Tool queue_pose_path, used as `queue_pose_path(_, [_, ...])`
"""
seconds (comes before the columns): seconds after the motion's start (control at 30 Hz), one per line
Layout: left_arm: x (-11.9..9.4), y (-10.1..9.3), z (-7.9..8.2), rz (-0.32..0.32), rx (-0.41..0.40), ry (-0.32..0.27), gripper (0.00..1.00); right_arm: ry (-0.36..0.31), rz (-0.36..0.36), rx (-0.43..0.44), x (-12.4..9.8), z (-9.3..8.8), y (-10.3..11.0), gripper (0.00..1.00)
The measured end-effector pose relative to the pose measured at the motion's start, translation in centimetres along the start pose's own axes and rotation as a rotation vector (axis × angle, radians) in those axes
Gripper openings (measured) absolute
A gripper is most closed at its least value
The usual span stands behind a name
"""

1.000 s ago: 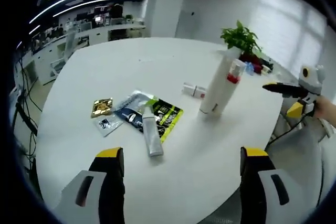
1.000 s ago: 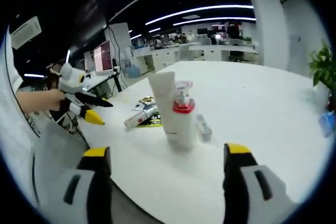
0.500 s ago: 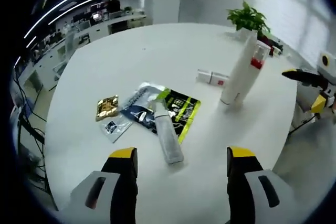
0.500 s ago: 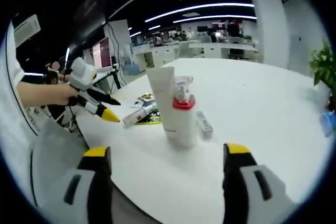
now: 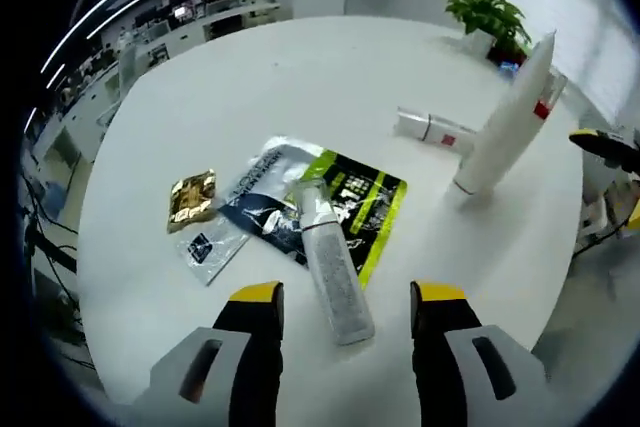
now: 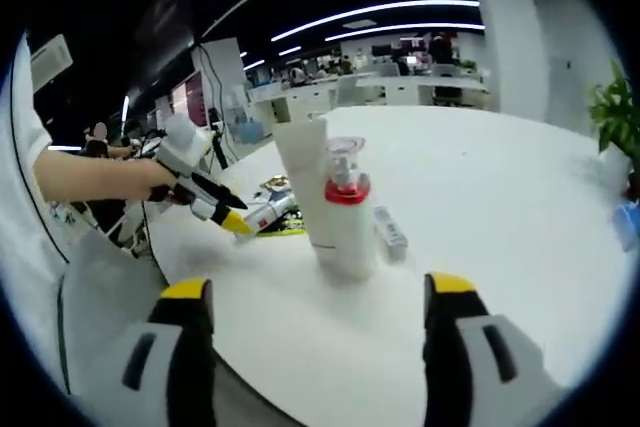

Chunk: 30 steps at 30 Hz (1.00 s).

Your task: Arrange the skincare products in the storage area until every visible bottle or jar stands upright without overlapping.

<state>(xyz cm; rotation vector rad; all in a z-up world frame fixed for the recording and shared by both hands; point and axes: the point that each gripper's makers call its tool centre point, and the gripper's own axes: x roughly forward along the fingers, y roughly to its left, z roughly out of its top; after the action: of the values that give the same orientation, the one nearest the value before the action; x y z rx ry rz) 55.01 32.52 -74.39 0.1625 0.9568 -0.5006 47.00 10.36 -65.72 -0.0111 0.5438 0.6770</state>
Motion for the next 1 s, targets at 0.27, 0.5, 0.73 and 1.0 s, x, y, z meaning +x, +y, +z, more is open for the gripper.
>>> queue_pose_path(0.27, [1.6,1.0,0.4,0.012,0.034,0.054,0.39,0.001,-0.001,0.010,0.4,-0.1,-0.2,0.86])
queue_pose_path(0.5, [2.4,0.9,0.5,0.007,0.027,0.107,0.36,0.002,0.004,0.015,0.7,-0.1,0.0,0.85])
queue_pose_path(0.73, [2.8,1.4,0.4,0.030,0.039,0.134,0.30,0.009,0.002,0.022,0.7,-0.4,-0.1,0.85])
queue_pose_path(1.0, [3.0,2.5,-0.1,0.047,0.052,0.143,0.18,0.013,0.000,0.025,0.7,-0.6,-0.1,0.84])
